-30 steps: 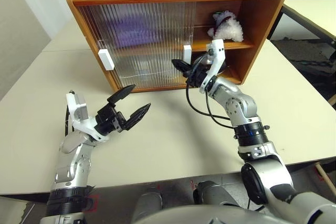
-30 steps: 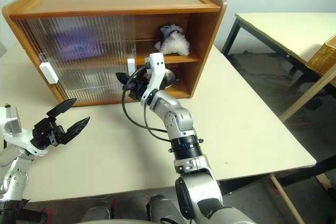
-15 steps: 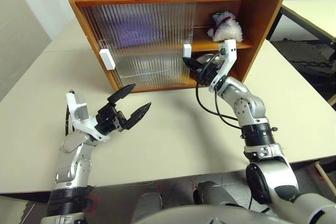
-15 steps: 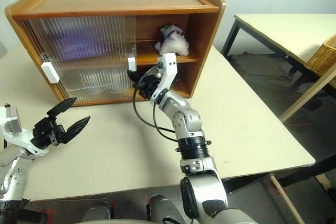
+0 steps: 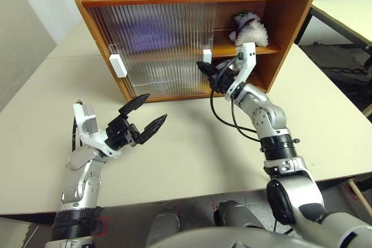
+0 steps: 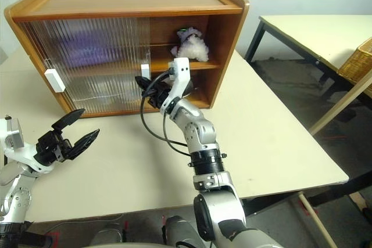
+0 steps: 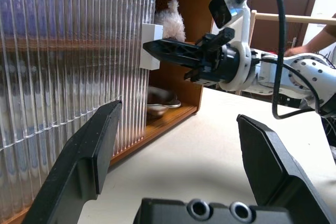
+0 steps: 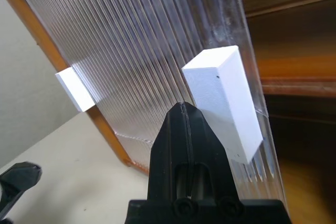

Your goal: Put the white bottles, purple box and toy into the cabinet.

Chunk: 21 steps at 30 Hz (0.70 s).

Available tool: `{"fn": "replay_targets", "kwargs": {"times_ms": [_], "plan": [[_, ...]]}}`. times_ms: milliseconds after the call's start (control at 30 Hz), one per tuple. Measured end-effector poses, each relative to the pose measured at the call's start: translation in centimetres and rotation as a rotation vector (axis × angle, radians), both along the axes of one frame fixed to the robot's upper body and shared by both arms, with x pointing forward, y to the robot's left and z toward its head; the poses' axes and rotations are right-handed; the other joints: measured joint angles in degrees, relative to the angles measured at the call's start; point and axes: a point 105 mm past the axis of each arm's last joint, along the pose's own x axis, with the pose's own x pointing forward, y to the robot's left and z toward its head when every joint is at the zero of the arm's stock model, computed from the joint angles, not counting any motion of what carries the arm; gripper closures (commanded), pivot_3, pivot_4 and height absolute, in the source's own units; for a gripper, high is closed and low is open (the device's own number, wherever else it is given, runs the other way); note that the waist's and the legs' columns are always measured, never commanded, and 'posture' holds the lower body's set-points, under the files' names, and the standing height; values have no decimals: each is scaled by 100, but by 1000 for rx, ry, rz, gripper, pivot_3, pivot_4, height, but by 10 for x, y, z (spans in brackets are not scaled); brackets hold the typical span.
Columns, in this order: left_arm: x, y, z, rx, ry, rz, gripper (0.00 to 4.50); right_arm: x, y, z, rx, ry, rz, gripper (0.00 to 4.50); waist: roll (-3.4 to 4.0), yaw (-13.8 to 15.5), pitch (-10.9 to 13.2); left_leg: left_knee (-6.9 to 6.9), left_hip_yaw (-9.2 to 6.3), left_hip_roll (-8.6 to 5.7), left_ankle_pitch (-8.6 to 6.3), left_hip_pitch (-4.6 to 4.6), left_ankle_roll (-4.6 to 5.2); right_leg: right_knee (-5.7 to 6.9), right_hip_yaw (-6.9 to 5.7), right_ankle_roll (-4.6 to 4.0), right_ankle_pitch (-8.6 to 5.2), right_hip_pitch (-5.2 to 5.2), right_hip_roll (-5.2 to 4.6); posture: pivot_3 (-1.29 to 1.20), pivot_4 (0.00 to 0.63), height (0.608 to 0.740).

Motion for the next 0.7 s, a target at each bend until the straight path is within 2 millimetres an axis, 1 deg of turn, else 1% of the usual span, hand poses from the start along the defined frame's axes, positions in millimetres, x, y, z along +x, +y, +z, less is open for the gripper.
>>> {"fn": "replay_targets", "kwargs": {"times_ms": [100,267,533,700], "plan": [[0,0,0,0,-1,0,0,6,-2,-2,-25,-14,-33,4474,0,9,0,0,-2,-1,0,0,0,0,-1,-2,1,-11,-2,-94,18,740],[0,0,0,1,0,-1,0,9,-6,-4,-40,-32,-61,4474,0,56,0,9,-5,-4,3,0,2,0,-2,-7,16,-8,-2,-103,20,740],[0,-1,0,2,0,-5,0,11,-26,-3,-74,-57,-129,4474,0,83,0,9,-9,-5,8,-1,2,0,-2,-17,26,-10,-1,-118,23,740],[1,-3,1,2,-3,-16,0,10,-35,-3,-87,-72,-162,4474,0,86,0,7,-9,-6,8,-4,2,-4,-2,-17,25,-12,-2,-123,24,740]]}}
